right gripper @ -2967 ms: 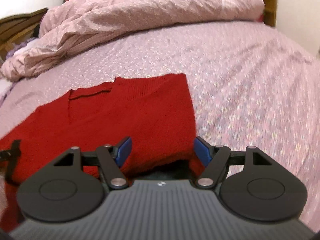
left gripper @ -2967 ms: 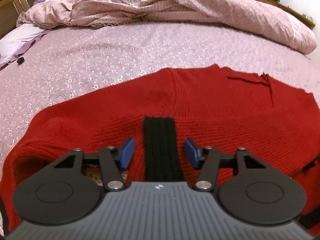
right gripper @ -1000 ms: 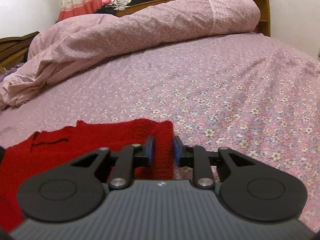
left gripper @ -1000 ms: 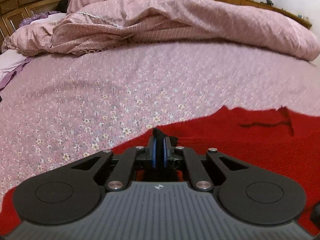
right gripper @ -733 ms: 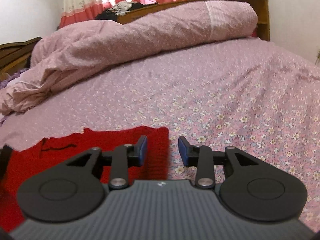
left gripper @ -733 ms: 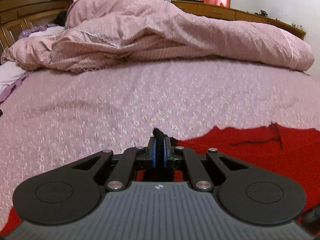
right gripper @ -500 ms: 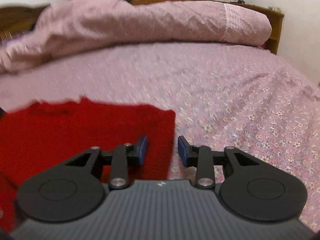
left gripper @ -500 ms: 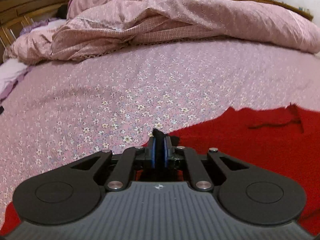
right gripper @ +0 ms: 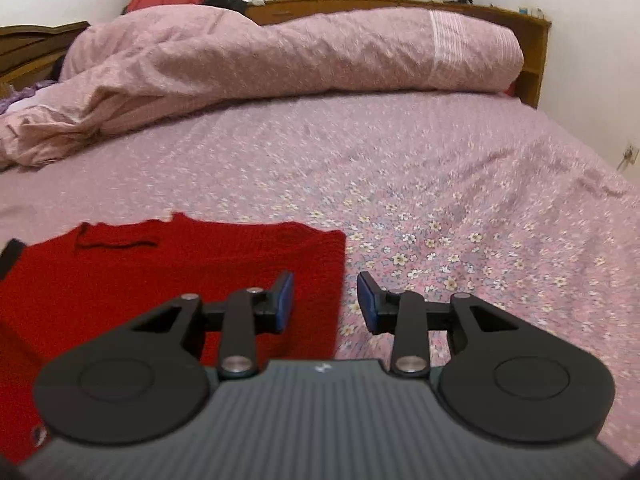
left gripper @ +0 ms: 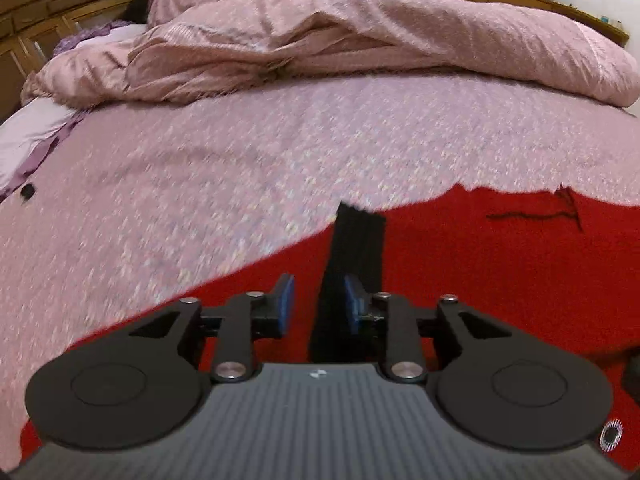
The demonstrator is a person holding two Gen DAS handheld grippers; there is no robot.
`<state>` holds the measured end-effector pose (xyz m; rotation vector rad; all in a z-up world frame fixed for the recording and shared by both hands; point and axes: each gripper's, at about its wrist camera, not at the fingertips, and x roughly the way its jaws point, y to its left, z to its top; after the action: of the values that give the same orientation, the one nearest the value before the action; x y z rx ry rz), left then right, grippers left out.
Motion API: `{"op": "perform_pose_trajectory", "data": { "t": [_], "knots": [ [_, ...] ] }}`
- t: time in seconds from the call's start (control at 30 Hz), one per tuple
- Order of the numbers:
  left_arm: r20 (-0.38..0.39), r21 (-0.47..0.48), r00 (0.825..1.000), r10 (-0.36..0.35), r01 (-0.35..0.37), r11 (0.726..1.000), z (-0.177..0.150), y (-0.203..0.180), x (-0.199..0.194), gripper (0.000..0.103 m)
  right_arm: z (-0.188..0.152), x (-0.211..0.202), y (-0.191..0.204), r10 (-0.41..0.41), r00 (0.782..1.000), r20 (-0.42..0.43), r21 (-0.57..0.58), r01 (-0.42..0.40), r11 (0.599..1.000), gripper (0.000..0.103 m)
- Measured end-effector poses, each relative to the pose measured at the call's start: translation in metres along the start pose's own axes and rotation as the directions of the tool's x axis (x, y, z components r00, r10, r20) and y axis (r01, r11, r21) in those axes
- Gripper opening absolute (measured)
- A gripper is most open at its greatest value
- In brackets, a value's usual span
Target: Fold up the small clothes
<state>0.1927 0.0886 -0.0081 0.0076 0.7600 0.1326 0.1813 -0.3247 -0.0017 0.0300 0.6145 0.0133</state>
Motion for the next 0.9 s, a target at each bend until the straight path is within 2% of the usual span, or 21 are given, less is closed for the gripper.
{"op": "perform_pose_trajectory", "data": {
  "t": [0.13,0.2,0.3,0.37,0.43,0.53,0.63,0.77,0.9],
  "knots": [
    [-0.002,0.037,0.998,0.057,-0.057,0.998,-0.014,-0.002,-0.001,0.051,-0.010,-0.022,0.010,0.046,0.999,-0.011,-0.011,-0.046,0.999,0.038],
    [0.004,0.037,0.997,0.074,-0.074,0.997,-0.016,-0.004,0.001,0.054,-0.018,-0.021,0.016,0.057,0.998,-0.034,-0.028,-0.058,0.998,0.038],
    [0.007,0.022,0.996,0.086,-0.086,0.996,-0.016,-0.003,-0.001,0.059,-0.033,-0.008,0.022,0.025,0.997,-0.073,-0.022,-0.027,0.999,0.037],
    [0.007,0.017,0.996,0.088,-0.088,0.996,-0.017,-0.002,-0.009,0.062,-0.042,-0.003,0.024,-0.001,0.999,-0.047,-0.017,0.000,1.000,0.037],
    [0.012,0.018,0.996,0.089,-0.089,0.996,-0.018,-0.001,-0.019,0.075,-0.043,-0.007,0.029,-0.021,0.999,-0.037,-0.032,0.020,0.999,0.037],
    [0.016,0.000,0.996,0.091,-0.091,0.996,-0.024,0.003,-0.039,0.085,-0.038,-0.013,0.031,-0.024,0.998,-0.052,-0.013,0.024,1.000,0.040],
    [0.010,-0.033,0.997,0.082,-0.082,0.996,-0.030,0.010,-0.056,0.087,-0.034,-0.025,0.030,0.002,0.998,-0.055,0.012,-0.001,1.000,0.052],
    [-0.007,-0.080,0.998,0.063,-0.063,0.995,-0.041,0.019,-0.078,0.089,-0.033,-0.047,0.034,0.044,0.998,-0.036,0.021,-0.044,0.999,0.053],
    [-0.006,-0.129,0.997,0.073,-0.073,0.989,-0.052,0.035,-0.102,0.092,-0.034,-0.071,0.037,0.071,0.997,-0.020,0.032,-0.071,0.997,0.054]
  ]
}}
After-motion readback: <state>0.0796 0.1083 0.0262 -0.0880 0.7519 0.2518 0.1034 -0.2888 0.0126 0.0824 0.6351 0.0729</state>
